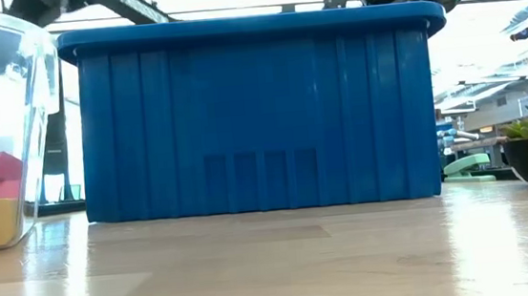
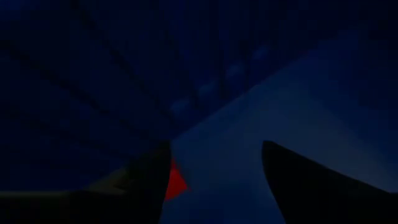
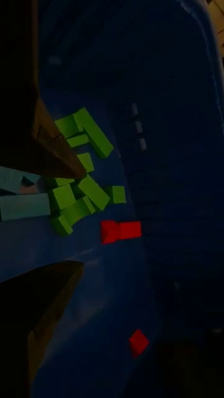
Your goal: Sort Items/Unsort Items
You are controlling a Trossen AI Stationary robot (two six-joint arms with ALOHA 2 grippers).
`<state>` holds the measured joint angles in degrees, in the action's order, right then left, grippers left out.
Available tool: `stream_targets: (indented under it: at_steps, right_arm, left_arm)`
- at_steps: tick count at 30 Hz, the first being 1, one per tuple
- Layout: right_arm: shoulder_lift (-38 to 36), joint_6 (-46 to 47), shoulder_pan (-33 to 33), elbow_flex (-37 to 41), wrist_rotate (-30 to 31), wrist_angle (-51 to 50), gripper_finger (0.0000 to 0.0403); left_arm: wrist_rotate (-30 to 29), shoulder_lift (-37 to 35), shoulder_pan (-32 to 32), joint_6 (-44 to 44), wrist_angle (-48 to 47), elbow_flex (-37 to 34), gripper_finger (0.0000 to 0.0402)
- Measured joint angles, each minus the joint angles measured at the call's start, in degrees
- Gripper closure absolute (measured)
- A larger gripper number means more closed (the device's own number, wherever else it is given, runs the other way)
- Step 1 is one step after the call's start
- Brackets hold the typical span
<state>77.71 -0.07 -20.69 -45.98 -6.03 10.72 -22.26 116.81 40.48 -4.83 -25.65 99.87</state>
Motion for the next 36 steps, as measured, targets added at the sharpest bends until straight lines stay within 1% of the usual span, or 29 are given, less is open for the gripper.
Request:
stream_targets:
  at_steps: [4,8,11,14,22,24,26,27,28,31,36]
  right_arm:
    - [0.0,-0.1,0.0,0.0,0.0,-0.2,0.0174]
    - [0.0,-0.5,0.0,0.0,0.0,-0.3,0.0174]
    - [0.0,-0.5,0.0,0.0,0.0,-0.6,0.0174]
    - [0.0,-0.6,0.0,0.0,0.1,-0.6,0.0174]
    - [0.0,-1.1,0.0,0.0,0.7,-1.1,0.0174]
    - [0.0,-0.6,0.0,0.0,0.6,-1.1,0.0174]
    - [0.0,1.0,0.0,0.0,-1.0,-1.6,0.0174]
    - [0.0,1.2,-0.1,0.0,-2.6,-1.8,0.0174]
    - [0.0,1.3,0.0,0.0,-3.9,-2.1,0.0174]
    - [0.0,1.3,0.0,0.0,-4.5,-2.1,0.0174]
    - [0.0,1.4,0.0,0.0,-4.3,-2.3,0.0174]
  left_arm:
    - [-0.3,5.0,2.1,-1.1,0.2,1.8,0.0155]
    - [-1.9,7.7,3.8,-1.9,0.4,1.8,0.0166]
    - [-5.3,8.9,4.0,0.5,2.9,1.8,0.0171]
    - [-5.5,9.3,4.0,3.6,4.9,1.8,0.0172]
    - [-5.5,9.7,4.0,13.9,5.3,1.8,0.0172]
    - [-4.3,10.2,4.0,14.1,5.9,1.8,0.0172]
    - [1.8,10.5,3.8,16.4,5.7,1.8,0.0172]
    - [3.2,10.6,3.4,17.8,5.8,1.8,0.0172]
    - [3.3,10.6,2.8,19.1,6.3,1.8,0.0172]
    - [-1.5,10.6,1.7,22.8,7.2,1.8,0.0172]
    - [-2.8,12.0,3.5,22.7,6.7,1.8,0.0172]
